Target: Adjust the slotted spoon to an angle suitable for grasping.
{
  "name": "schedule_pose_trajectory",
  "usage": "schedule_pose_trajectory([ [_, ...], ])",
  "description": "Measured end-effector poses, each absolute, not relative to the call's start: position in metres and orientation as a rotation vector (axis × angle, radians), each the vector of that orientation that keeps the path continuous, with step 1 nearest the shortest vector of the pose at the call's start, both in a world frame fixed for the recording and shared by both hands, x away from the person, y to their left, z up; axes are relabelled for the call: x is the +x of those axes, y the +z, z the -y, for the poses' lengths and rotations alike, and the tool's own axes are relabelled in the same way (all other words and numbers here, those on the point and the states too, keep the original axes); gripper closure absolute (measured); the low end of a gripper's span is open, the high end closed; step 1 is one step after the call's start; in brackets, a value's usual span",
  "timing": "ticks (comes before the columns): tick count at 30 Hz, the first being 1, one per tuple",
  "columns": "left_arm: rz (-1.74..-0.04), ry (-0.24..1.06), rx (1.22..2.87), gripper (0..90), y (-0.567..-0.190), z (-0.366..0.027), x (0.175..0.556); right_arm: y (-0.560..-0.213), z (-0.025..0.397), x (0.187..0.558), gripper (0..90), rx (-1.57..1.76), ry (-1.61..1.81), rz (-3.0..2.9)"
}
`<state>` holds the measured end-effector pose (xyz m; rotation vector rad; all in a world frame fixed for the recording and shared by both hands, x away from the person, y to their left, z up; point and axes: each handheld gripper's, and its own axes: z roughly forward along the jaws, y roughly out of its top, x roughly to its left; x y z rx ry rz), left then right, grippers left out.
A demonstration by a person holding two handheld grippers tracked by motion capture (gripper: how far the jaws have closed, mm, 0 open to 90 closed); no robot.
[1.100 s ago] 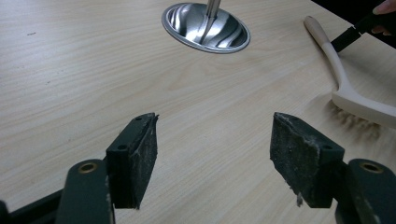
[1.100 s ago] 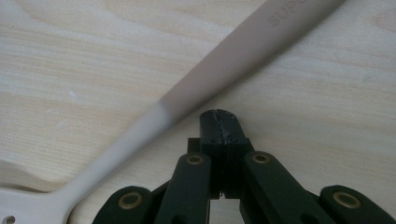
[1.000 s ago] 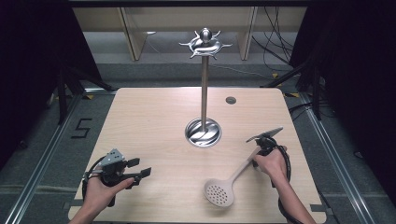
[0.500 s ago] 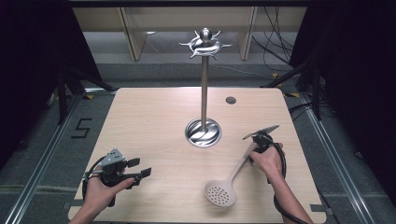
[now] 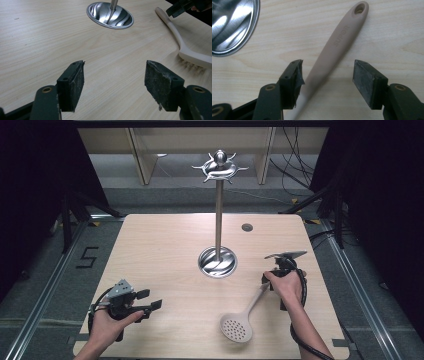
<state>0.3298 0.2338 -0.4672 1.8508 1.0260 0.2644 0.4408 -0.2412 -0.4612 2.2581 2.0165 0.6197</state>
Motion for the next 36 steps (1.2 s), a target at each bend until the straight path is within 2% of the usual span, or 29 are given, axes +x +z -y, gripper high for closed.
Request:
schedule_pose_trajectory([
  [10,-1.029,0.266,1.856,31.4,-0.467,-0.235,0.330,-0.466,0.222,0.454,41.3,2.352,0.547,-1.947],
  [20,-1.030,0.267,1.854,31.3,-0.466,-0.234,0.330,-0.474,0.221,0.455,41.4,2.286,0.462,-2.016],
  [30,-1.033,0.258,1.855,31.3,-0.467,-0.234,0.330,-0.472,0.217,0.456,52.7,2.270,0.397,-2.046],
  [36,-1.037,0.265,1.855,31.3,-0.467,-0.234,0.330,-0.473,0.216,0.456,53.3,2.221,0.367,-2.085],
])
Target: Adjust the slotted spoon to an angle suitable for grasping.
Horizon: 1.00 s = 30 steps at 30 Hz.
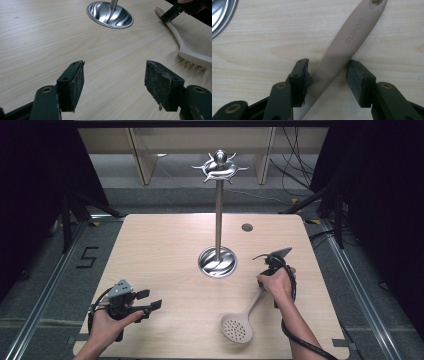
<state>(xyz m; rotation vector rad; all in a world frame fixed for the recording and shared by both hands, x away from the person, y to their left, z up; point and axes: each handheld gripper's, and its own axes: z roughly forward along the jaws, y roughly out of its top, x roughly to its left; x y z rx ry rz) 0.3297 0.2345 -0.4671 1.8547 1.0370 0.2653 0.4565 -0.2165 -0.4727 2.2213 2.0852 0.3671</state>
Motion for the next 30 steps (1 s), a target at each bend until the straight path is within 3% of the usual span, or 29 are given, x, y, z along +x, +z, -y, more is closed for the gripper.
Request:
schedule_pose_trajectory([
  [6,-1.030,0.254,1.859,31.2,-0.468,-0.234,0.330,-0.472,0.213,0.461,55.5,2.288,0.353,-2.051],
  [8,-1.032,0.251,1.859,31.2,-0.468,-0.234,0.330,-0.475,0.219,0.459,57.5,2.147,0.350,-2.144],
  [10,-1.030,0.246,1.856,31.2,-0.469,-0.234,0.331,-0.470,0.203,0.462,59.6,2.440,0.399,-1.930],
  [11,-1.032,0.247,1.854,31.2,-0.469,-0.234,0.331,-0.473,0.212,0.463,61.3,2.296,0.381,-2.036],
  [19,-1.031,0.247,1.859,31.1,-0.469,-0.234,0.331,-0.472,0.213,0.463,71.2,2.217,0.348,-2.140],
  [30,-1.033,0.245,1.855,31.1,-0.469,-0.234,0.331,-0.472,0.208,0.460,71.9,2.064,0.419,-2.280],
])
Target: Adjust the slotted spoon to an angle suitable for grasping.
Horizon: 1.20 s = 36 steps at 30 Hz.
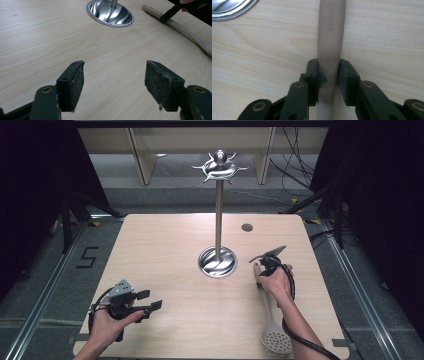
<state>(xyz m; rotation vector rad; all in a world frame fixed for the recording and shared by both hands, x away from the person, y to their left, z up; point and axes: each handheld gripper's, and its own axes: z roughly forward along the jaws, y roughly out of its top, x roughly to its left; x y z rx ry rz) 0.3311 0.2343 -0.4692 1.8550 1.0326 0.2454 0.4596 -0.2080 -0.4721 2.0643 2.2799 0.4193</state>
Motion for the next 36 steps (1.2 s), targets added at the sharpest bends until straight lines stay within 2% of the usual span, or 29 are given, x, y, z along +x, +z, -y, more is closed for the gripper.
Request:
schedule_pose_trajectory([
  [12,-1.033,0.247,1.854,31.1,-0.469,-0.234,0.331,-0.455,0.214,0.450,72.1,1.932,0.533,-2.313],
  [24,-1.034,0.248,1.853,31.1,-0.469,-0.234,0.331,-0.427,0.236,0.420,72.2,1.792,0.818,-2.301],
  [31,-1.036,0.249,1.852,31.2,-0.469,-0.234,0.330,-0.410,0.243,0.396,72.2,1.823,0.975,-2.220],
  [36,-1.039,0.250,1.854,31.2,-0.469,-0.234,0.330,-0.406,0.257,0.382,72.2,1.640,1.149,-2.208],
])
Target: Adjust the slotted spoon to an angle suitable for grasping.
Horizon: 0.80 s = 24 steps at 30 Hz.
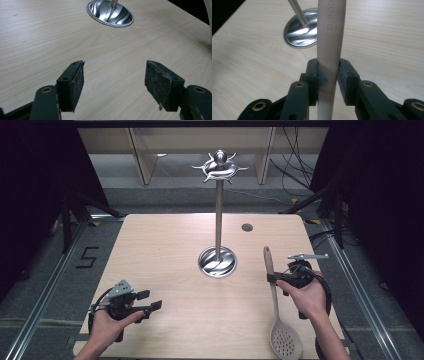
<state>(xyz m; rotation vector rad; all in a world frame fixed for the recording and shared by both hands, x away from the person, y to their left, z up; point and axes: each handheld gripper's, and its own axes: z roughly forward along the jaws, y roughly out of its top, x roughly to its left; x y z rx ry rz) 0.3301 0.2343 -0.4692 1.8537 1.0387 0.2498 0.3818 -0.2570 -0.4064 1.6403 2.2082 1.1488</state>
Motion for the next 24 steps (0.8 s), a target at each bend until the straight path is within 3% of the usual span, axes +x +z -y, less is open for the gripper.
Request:
schedule_pose_trajectory([
  [9,-1.042,0.249,1.852,31.2,-0.470,-0.234,0.330,-0.401,0.267,0.357,72.2,1.504,1.354,-2.166],
  [24,-1.045,0.240,1.860,31.2,-0.470,-0.232,0.331,-0.392,0.276,0.347,72.2,1.330,1.524,-2.132],
])
